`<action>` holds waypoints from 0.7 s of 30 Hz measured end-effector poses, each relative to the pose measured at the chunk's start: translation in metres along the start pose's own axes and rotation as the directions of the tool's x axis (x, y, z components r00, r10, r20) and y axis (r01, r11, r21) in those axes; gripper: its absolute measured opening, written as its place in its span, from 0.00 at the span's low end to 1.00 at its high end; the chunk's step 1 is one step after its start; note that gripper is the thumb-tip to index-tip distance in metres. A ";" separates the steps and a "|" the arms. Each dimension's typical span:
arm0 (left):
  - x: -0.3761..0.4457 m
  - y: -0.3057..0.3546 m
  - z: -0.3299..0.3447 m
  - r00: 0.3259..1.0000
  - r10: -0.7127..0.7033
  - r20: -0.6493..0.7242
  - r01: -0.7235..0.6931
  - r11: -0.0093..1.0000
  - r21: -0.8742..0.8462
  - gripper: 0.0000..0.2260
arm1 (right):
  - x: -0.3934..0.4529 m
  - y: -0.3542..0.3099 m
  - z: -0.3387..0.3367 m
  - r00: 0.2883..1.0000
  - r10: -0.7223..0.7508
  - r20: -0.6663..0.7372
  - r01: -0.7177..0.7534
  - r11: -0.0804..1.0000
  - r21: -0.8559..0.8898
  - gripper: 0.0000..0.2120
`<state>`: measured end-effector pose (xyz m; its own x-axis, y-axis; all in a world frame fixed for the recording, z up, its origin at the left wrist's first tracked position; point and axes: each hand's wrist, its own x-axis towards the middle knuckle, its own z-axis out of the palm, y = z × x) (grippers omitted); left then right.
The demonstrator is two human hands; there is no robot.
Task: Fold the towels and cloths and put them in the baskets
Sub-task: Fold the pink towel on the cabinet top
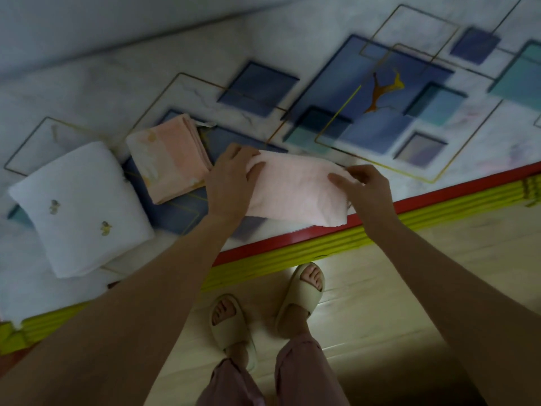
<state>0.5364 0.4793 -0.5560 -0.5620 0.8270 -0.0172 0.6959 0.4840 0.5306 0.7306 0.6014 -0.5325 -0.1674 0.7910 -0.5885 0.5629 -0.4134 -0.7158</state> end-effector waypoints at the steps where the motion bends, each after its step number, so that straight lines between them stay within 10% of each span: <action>1: 0.000 0.001 0.000 1.000 -0.025 0.005 0.025 1.000 -0.015 0.10 | -0.007 0.004 -0.001 0.998 0.051 0.024 -0.052 0.997 0.054 0.15; 7: -0.008 0.011 -0.008 0.971 -0.237 -0.006 0.231 0.952 -0.203 0.23 | -0.017 0.014 0.012 0.972 -0.113 -0.205 0.089 0.988 -0.123 0.09; 21: -0.005 -0.015 0.013 0.998 -0.062 0.029 0.052 0.961 0.272 0.11 | -0.007 0.017 0.037 0.953 -0.245 -0.177 0.096 0.801 -0.591 0.15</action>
<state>0.5345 0.4719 -0.5751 -0.5909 0.8033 -0.0744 0.7613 0.5857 0.2781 0.7112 0.5726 -0.5545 -0.1539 0.9352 -0.3188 0.9133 0.0116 -0.4070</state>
